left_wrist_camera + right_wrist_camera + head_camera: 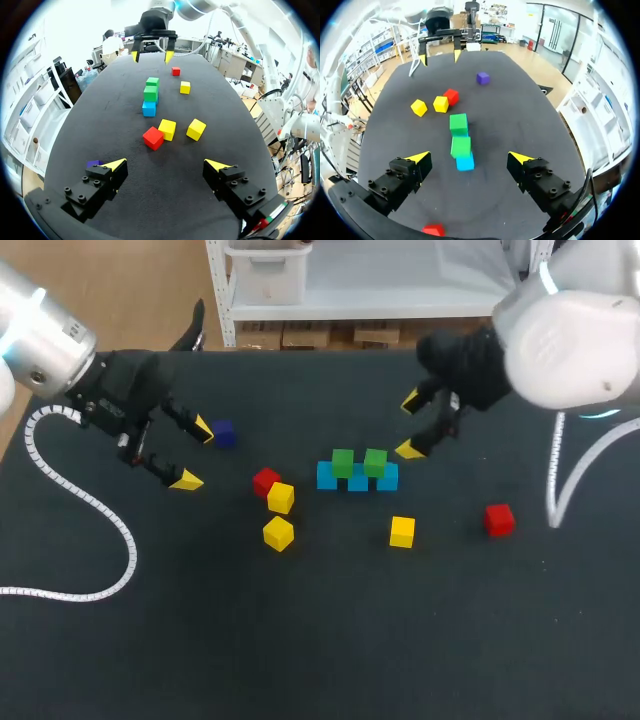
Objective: Place the blue cubes, place green cubes on the blue cubes, place the yellow cubes on the green cubes, then place the red cubes on the yellow cubes, and place purple cube on the red cubes.
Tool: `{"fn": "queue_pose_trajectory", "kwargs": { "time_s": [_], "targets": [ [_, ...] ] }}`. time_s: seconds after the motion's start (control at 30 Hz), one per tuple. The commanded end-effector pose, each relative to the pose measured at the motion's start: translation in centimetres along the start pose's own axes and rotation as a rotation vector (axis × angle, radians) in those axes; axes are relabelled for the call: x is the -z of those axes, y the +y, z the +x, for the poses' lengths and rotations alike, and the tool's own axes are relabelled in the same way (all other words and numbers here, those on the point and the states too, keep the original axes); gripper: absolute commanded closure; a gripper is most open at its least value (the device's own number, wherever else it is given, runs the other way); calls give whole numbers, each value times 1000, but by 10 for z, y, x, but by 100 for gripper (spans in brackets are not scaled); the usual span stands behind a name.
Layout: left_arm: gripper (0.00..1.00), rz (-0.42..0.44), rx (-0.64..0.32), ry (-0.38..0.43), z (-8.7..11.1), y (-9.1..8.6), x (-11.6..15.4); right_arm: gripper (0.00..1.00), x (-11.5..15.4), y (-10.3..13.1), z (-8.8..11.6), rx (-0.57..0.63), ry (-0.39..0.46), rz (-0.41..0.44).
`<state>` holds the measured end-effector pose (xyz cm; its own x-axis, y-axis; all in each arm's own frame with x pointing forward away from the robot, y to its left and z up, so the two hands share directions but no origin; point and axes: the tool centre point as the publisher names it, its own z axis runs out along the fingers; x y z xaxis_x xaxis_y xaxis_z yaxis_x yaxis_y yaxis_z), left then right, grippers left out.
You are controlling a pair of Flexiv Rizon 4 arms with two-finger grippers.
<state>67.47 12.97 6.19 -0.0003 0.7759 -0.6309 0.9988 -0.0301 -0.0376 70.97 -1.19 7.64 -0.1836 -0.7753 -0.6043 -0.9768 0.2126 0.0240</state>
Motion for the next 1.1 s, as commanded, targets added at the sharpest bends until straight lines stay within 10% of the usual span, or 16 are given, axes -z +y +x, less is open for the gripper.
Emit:
{"fn": "queue_pose_trajectory", "kwargs": {
  "time_s": [0.03, 1.1],
  "targets": [
    [0, 1, -4, -3, 1, 1, -1, 0, 26, 12, 17, -9, -23, 18],
    [0, 1, -4, -3, 1, 1, -1, 0, 82, 37, 93, -107, -157, -15]
  ]
}}
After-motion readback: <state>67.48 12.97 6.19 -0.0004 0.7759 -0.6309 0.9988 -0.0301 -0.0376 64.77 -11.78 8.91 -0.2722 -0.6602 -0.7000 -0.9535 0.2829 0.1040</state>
